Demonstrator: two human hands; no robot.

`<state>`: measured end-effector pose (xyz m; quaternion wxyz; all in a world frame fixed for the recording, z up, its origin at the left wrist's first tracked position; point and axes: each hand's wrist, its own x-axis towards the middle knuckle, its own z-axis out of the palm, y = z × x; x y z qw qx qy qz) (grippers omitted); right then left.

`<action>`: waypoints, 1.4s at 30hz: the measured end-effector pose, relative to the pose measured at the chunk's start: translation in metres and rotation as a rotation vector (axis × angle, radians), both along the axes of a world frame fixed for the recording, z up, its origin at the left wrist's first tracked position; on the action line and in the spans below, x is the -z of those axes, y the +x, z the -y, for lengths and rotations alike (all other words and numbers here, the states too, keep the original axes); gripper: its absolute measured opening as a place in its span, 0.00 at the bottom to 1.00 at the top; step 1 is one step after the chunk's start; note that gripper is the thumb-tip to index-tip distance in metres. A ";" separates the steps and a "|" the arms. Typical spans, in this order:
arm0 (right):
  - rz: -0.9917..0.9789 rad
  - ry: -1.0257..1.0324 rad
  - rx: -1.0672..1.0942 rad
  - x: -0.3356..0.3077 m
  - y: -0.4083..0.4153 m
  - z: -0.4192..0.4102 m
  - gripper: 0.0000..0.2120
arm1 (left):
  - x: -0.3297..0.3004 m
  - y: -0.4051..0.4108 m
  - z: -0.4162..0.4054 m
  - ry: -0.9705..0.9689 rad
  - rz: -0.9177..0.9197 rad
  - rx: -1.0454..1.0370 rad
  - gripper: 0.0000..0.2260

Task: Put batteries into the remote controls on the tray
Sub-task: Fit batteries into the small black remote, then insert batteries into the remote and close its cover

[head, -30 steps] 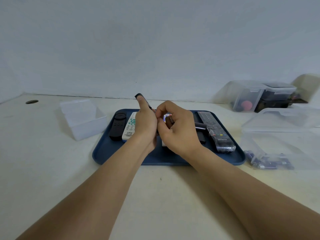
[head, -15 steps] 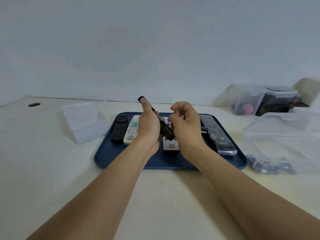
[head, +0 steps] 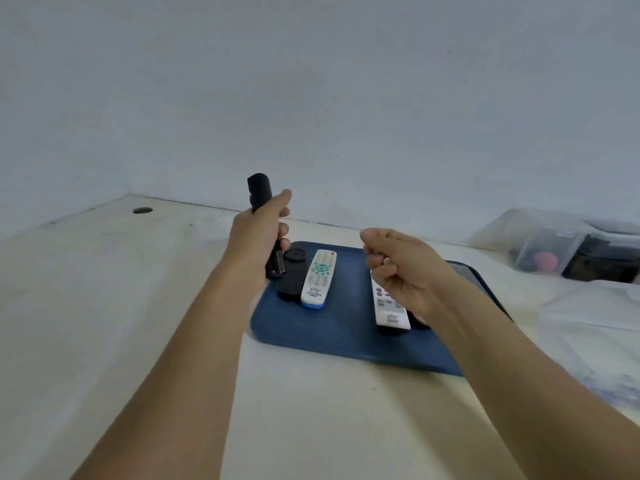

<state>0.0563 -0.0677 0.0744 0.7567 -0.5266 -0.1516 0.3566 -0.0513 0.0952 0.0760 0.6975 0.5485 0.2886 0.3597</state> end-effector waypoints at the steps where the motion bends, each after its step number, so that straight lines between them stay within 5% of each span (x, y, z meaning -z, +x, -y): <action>1: 0.012 -0.041 -0.043 -0.006 -0.006 -0.020 0.06 | -0.003 -0.014 -0.018 0.077 -0.049 -0.098 0.12; 6: 0.009 -0.212 -0.149 -0.016 -0.030 -0.129 0.09 | 0.013 -0.059 -0.078 0.358 -0.393 -0.430 0.12; 17: 0.267 -0.476 -0.240 -0.020 -0.047 -0.194 0.10 | 0.070 -0.053 -0.103 0.114 -0.517 -0.212 0.14; 21: 0.553 -0.491 -0.204 -0.022 -0.053 -0.157 0.11 | 0.072 -0.052 -0.092 0.217 -0.454 -0.267 0.10; 27: 1.255 -0.625 -0.033 -0.036 -0.038 -0.023 0.05 | 0.037 -0.060 -0.051 0.486 -0.165 -0.502 0.10; 35: 1.245 -1.097 0.042 -0.050 0.012 0.209 0.06 | 0.003 0.041 0.144 0.306 -0.031 0.332 0.10; 42: 1.266 -1.290 0.162 -0.015 0.053 0.276 0.11 | 0.038 0.110 0.260 0.361 -0.193 0.419 0.16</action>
